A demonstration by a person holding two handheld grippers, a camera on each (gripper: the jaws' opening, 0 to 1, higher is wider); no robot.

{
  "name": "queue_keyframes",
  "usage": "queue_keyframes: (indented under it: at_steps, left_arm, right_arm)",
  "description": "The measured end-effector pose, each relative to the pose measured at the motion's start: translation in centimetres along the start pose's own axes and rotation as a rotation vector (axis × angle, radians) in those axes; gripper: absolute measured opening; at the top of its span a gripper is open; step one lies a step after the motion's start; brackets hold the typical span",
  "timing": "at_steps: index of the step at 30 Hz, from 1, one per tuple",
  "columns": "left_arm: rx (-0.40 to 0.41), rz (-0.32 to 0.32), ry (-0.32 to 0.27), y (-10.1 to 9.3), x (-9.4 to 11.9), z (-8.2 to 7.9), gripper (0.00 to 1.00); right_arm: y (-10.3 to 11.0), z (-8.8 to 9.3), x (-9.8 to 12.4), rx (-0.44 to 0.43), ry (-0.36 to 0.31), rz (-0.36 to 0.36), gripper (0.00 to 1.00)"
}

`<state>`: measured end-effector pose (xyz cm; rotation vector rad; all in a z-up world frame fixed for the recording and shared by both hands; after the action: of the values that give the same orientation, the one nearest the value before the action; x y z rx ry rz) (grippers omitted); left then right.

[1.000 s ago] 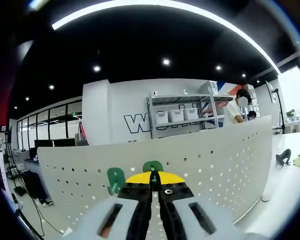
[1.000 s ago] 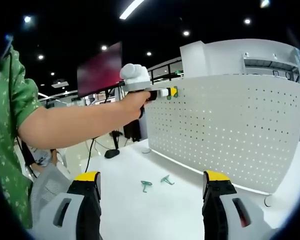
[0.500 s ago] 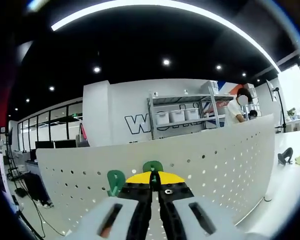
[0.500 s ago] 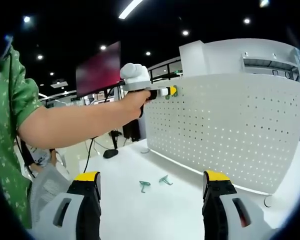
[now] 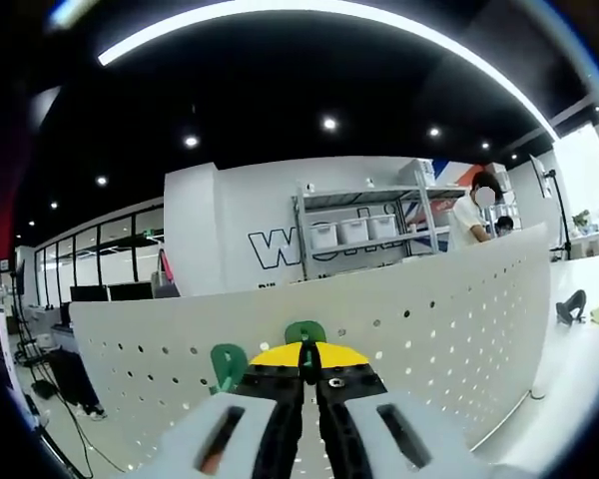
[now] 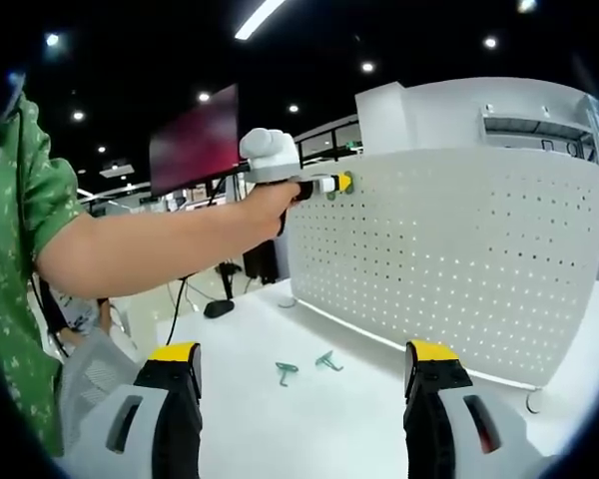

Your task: Insert the hook assembly into the mounting plate slot until the hook locks in place.

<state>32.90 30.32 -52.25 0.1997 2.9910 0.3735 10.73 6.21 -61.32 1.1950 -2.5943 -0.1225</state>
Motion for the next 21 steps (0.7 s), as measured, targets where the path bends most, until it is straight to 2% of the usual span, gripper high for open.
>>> queue_keyframes:
  at_steps: [21]
  left_arm:
    - [-0.016,-0.002,0.015,-0.1,-0.14,0.43,0.03]
  right_arm:
    - [-0.13,0.05,-0.02,-0.002,-0.001,0.0,0.85]
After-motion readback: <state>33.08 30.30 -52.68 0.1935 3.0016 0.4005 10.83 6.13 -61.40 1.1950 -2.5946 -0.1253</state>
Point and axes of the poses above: the point that each gripper's makers call its tool centre point, and the gripper's own axes: x roughly backward along the fingers, y roughly to its left, z roughly out of its underside, the point moved 9 cm from there along x, roughly backward along the fingers, and after that the axes turned 7 degrees about -x, right-handed, at the moved point
